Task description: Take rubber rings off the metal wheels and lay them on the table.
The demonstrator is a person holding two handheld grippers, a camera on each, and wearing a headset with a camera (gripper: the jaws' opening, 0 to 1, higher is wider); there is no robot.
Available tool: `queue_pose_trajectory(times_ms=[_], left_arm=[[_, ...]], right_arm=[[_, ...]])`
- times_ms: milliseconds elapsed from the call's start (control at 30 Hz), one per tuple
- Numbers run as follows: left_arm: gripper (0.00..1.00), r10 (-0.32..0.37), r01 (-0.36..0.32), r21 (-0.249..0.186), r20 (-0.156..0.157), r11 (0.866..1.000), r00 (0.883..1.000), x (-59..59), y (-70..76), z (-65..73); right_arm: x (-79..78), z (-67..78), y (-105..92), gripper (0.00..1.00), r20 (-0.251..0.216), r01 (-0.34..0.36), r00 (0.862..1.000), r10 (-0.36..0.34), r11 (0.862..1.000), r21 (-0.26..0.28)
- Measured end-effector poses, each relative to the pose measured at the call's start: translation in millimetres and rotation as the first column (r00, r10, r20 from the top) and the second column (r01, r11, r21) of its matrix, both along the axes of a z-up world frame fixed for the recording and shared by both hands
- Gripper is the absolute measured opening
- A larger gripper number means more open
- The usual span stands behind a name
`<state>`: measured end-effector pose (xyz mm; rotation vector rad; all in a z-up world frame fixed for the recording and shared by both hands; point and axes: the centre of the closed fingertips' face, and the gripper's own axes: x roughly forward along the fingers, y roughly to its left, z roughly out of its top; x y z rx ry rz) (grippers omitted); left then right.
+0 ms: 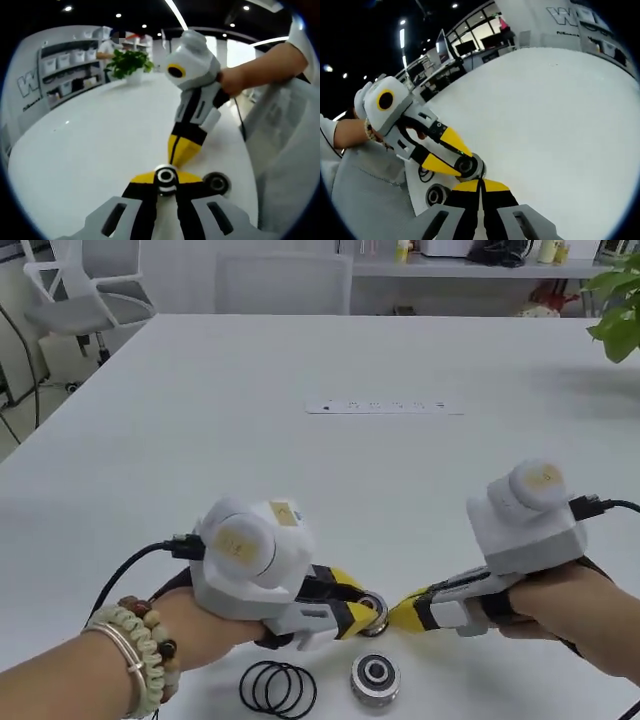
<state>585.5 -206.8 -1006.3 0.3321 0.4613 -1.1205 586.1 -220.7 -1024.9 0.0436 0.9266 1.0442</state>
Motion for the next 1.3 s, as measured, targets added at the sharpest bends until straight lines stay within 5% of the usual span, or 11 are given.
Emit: queue_pose_trajectory(times_ms=[167,233,567,833,900,933,967,1000,1033,1100,1300], left_arm=[[0.14,0.0,0.0,0.002,0.004,1.0,1.0,0.2,0.4,0.0],[0.14,0.0,0.0,0.003,0.004,1.0,1.0,-0.1,0.1,0.0],[0.14,-0.009,0.009,0.011,0.019,1.0,1.0,-1.1,0.9,0.0],[0.14,-0.007,0.006,0.017,0.026,1.0,1.0,-0.9,0.9,-0.3],[0.14,-0.006,0.005,0.016,0.026,1.0,1.0,-1.0,0.9,-0.3],[0.14,-0.005,0.005,0.016,0.026,1.0,1.0,-1.0,0.7,-0.3],[0.14,-0.004,0.003,0.015,0.025,1.0,1.0,-0.8,0.4,-0.4],[0.14,-0.003,0.002,0.017,0.027,1.0,1.0,-0.6,0.2,-0.4],[0.14,0.001,-0.001,0.017,0.025,1.0,1.0,-0.3,0.1,-0.5],[0.14,0.004,-0.004,0.02,0.023,1.0,1.0,-0.2,-0.1,-0.6],[0.14,0.01,-0.011,0.037,0.011,0.999,1.0,-0.3,-0.8,-0.3]], right_arm=[[1.3,13.0,2.7,0.0,-0.084,0.076,0.994,-0.068,0.992,0.101],[0.9,10.2,2.6,0.0,-0.055,0.067,0.997,-0.063,0.995,0.079],[-7.9,17.2,9.5,0.0,-0.132,0.107,0.987,-0.092,0.987,0.116],[-10.2,22.6,16.1,0.0,-0.12,0.077,0.991,-0.062,0.989,0.124],[-13.7,27.1,22.1,0.0,-0.123,0.058,0.992,-0.04,0.988,0.144],[-16.1,33.9,28.4,0.0,-0.118,0.036,0.993,-0.014,0.982,0.186],[-17.2,49.5,38.5,0.0,-0.121,0.03,0.993,0.003,0.961,0.274],[-11.7,42.3,32.6,0.0,-0.123,0.059,0.992,-0.036,0.98,0.191],[-7.7,34.1,28.2,0.0,-0.02,0.002,1.0,0.0,0.994,0.111],[-14.2,37.0,35.3,0.0,-0.052,0.001,0.999,0.007,0.99,0.144],[-8.2,27.8,19.7,0.0,-0.064,0.039,0.997,-0.032,0.995,0.097]])
